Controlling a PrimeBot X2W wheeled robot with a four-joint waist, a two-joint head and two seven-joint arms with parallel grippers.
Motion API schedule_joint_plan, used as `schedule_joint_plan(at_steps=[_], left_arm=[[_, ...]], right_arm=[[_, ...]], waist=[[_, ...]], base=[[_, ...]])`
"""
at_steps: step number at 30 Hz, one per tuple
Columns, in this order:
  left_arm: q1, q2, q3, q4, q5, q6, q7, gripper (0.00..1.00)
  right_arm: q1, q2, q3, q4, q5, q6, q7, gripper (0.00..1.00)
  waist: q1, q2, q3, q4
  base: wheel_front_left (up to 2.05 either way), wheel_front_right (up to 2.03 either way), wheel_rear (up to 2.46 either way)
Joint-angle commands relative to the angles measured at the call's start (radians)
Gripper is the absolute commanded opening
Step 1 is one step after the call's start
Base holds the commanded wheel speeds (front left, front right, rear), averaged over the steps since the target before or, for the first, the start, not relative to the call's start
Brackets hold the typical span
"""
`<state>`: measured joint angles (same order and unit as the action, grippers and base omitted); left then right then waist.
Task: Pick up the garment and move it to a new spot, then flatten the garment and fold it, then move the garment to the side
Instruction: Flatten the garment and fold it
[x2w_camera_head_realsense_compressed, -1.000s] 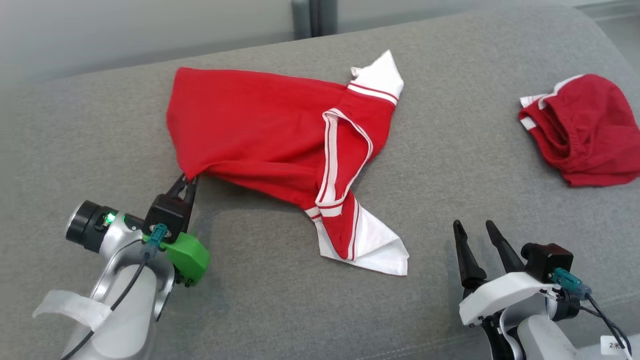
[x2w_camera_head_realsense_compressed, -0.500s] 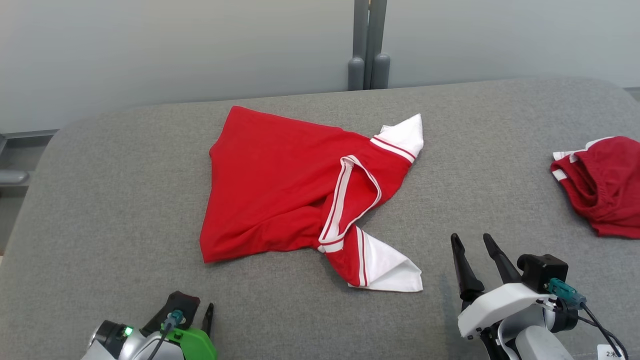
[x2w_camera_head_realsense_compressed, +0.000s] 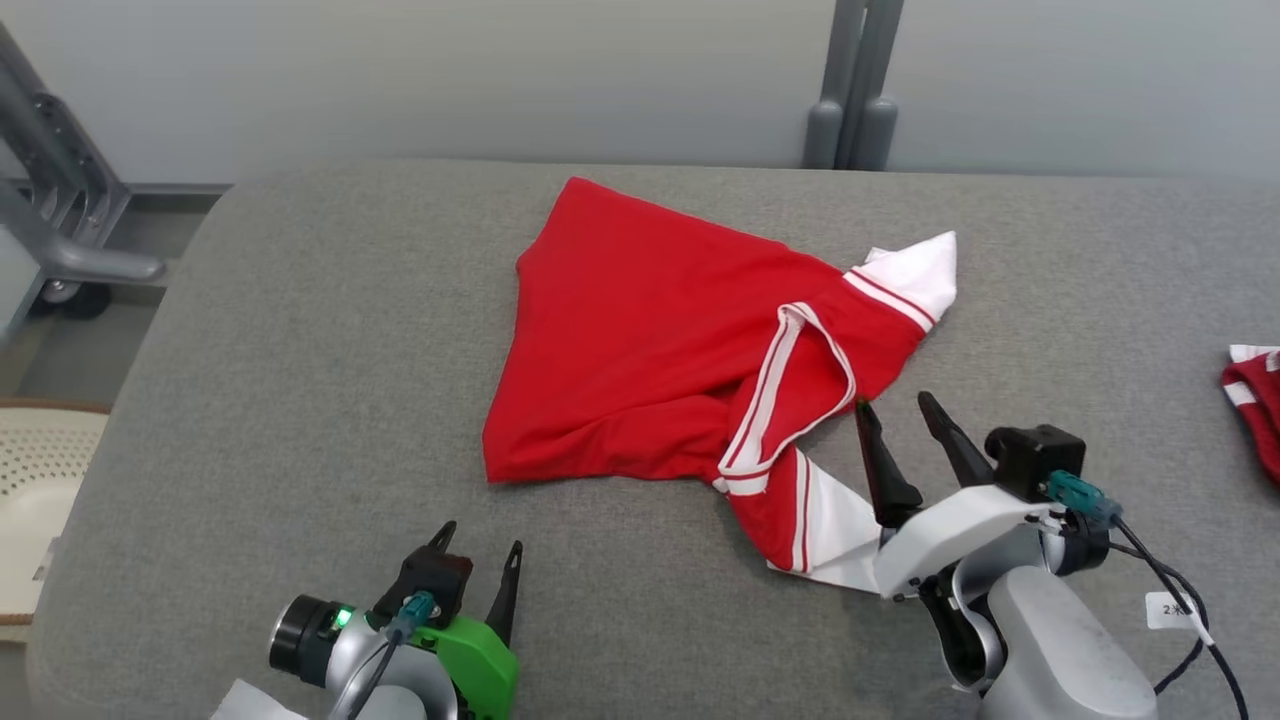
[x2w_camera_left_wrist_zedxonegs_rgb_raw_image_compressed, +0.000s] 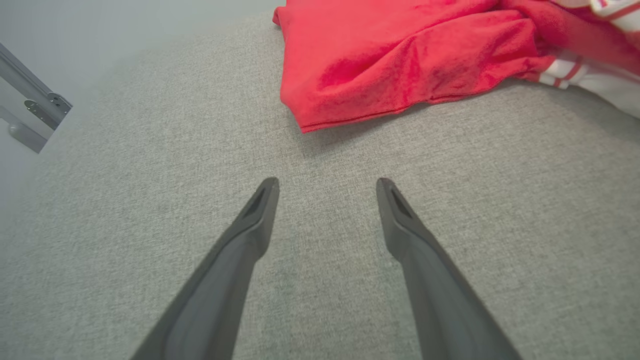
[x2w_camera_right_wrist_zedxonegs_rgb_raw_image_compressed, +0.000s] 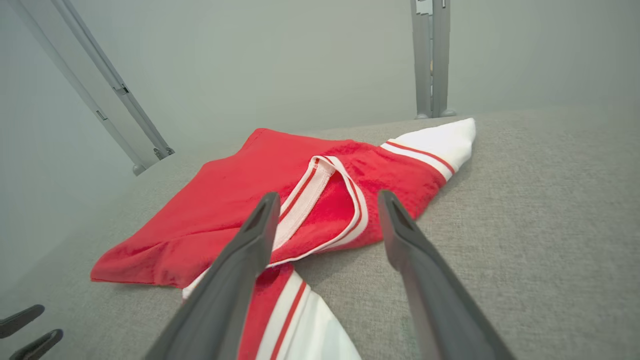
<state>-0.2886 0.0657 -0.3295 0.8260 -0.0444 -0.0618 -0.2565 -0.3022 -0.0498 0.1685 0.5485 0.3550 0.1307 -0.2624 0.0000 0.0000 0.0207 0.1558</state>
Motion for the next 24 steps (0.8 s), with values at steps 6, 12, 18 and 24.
schedule_joint_plan(at_steps=[6, 12, 18, 24], left_arm=[[-0.022, -0.011, -0.027, -0.067, -0.038, 0.001, -0.008, 1.0], [0.005, -0.015, -0.05, -0.111, -0.07, 0.013, -0.008, 1.0], [0.011, -0.015, -0.08, -0.118, -0.108, 0.015, -0.009, 1.0], [0.008, -0.015, -0.108, -0.119, -0.143, 0.026, -0.009, 1.0]], right_arm=[[-0.08, -0.003, 0.101, 0.071, -0.002, 0.0, -0.003, 1.0], [-0.143, -0.003, 0.136, 0.171, -0.041, 0.0, -0.003, 1.0], [-0.212, -0.004, 0.098, 0.297, -0.104, 0.0, -0.003, 1.0], [-0.246, -0.003, 0.073, 0.406, -0.123, 0.0, 0.009, 0.21]], waist=[[0.0, 0.0, 0.092, 0.121], [0.0, 0.0, 0.124, 0.151], [0.0, 0.0, 0.135, 0.162], [0.0, 0.0, 0.138, 0.169]], base=[[0.0, 0.0, 0.0], [0.0, 0.0, 0.0], [0.0, 0.0, 0.0], [0.0, 0.0, 0.0]])
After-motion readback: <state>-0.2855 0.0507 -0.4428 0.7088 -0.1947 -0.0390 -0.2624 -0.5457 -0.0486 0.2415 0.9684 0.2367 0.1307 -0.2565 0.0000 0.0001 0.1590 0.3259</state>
